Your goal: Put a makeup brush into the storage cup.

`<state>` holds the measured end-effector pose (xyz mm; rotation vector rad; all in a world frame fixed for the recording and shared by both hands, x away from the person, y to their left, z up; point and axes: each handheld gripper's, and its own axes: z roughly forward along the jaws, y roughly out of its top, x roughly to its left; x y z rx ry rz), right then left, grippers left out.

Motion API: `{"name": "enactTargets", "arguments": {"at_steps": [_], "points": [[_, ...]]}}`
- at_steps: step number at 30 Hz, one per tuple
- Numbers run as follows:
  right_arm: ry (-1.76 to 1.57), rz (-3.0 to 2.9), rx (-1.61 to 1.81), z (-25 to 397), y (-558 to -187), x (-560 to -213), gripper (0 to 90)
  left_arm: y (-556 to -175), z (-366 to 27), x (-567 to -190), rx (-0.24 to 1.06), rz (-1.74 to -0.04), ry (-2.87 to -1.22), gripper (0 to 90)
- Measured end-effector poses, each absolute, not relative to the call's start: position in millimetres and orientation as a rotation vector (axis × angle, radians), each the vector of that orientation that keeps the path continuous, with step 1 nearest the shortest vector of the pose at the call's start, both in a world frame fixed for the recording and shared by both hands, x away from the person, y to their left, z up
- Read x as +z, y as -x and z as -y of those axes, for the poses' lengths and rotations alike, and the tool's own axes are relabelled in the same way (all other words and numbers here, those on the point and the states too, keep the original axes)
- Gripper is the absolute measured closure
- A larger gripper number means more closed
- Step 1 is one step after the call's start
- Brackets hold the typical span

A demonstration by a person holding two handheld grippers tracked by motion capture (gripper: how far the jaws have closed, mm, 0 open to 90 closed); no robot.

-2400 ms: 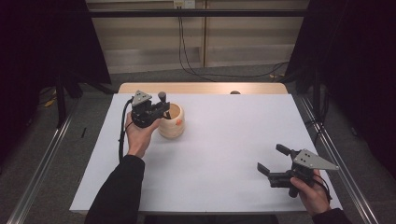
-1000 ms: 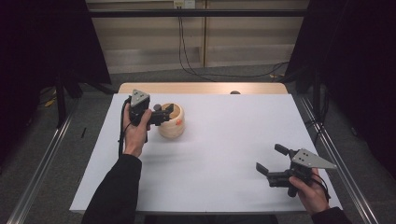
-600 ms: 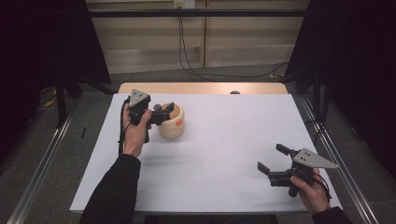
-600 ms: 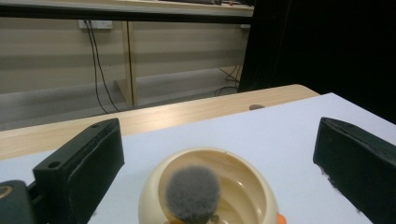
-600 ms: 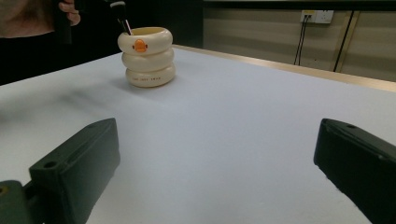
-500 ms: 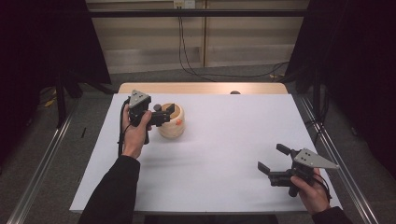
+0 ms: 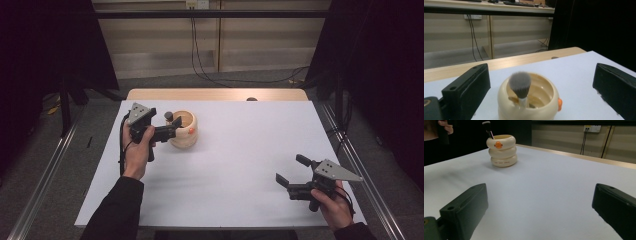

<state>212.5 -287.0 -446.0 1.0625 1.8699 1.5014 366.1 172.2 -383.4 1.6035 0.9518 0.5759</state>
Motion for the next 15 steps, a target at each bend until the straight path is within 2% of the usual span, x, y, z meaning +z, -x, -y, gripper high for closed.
{"name": "enactTargets", "arguments": {"at_steps": [15], "points": [[-1.073, -1.86, 1.505, 287.8, -214.0, -445.7, 0.0, -331.1, -182.7, -382.1, 0.582, -0.928, -1.588, 0.7]]}}
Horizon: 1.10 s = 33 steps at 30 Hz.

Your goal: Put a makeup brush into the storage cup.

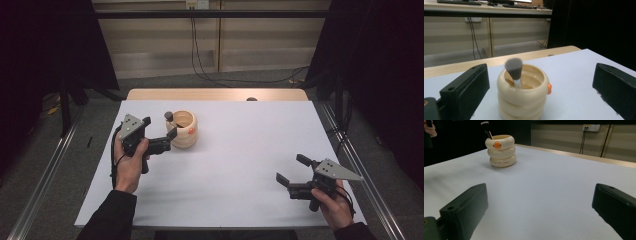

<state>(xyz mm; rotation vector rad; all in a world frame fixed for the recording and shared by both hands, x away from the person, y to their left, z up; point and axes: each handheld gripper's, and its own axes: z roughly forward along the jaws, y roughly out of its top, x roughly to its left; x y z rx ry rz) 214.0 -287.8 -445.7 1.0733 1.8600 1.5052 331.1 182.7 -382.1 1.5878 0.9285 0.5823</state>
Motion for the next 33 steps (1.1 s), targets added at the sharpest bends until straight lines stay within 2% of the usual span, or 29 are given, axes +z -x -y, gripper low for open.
{"name": "enactTargets", "arguments": {"at_steps": [33], "points": [[-1.087, -1.85, 1.488, 290.7, -212.6, -445.1, 0.0, -247.3, -217.5, -403.0, 0.591, -0.931, -1.612, 1.0]]}}
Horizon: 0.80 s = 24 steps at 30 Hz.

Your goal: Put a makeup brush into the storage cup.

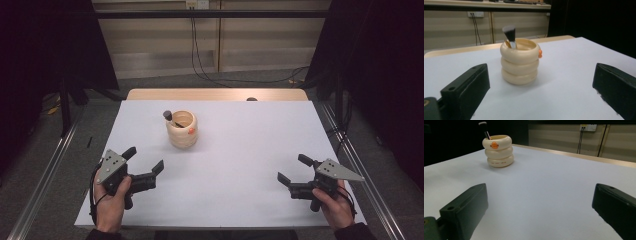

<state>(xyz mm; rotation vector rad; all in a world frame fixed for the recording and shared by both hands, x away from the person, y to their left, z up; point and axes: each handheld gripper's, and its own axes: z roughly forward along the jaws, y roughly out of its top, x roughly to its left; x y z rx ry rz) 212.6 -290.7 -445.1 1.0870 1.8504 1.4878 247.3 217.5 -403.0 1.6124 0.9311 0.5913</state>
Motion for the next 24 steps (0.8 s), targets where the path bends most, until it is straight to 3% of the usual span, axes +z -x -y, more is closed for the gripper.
{"name": "enactTargets", "arguments": {"at_steps": [10, 24], "points": [[-1.086, -1.841, 1.483, 290.6, -211.6, -444.8, 0.0, -233.5, -222.8, -415.0, 0.641, -0.911, -1.614, 0.9], [-1.059, -1.861, 1.476, 289.7, -210.2, -444.7, 0.0, -232.4, -225.7, -427.9, 0.597, -0.95, -1.597, 0.6]]}}
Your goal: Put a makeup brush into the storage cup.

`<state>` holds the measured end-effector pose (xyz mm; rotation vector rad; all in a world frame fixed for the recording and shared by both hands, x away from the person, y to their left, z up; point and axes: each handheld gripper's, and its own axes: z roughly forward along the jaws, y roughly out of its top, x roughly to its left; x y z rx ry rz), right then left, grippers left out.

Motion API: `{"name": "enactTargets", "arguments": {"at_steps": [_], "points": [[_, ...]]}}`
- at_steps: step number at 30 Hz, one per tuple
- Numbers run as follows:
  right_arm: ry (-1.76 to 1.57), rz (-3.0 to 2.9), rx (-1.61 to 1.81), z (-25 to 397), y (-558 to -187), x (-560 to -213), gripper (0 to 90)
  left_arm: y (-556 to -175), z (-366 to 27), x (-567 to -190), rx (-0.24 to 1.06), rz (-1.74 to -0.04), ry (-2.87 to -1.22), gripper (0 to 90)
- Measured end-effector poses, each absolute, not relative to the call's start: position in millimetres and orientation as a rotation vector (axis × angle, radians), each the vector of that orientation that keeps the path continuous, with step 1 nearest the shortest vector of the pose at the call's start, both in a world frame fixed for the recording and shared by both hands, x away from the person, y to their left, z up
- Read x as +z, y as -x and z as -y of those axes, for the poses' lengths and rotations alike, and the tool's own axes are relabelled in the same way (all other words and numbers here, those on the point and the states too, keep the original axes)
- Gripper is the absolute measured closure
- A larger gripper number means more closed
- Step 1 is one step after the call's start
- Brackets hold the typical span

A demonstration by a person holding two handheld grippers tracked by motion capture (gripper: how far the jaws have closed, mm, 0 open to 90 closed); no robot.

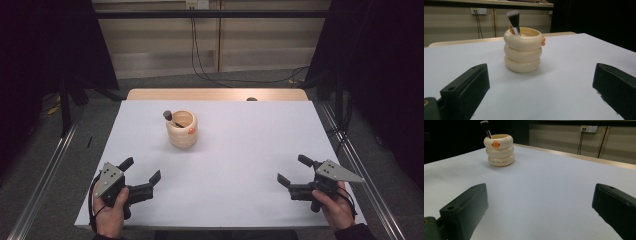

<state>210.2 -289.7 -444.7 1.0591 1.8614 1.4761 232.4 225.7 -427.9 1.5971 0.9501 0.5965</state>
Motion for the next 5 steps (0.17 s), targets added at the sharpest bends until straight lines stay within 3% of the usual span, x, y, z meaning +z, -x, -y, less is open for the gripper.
{"name": "enactTargets", "arguments": {"at_steps": [5], "points": [[-1.064, -1.861, 1.479, 290.2, -210.4, -444.6, 0.0, -231.4, -226.4, -431.5, 0.609, -0.957, -1.604, 0.7]]}}
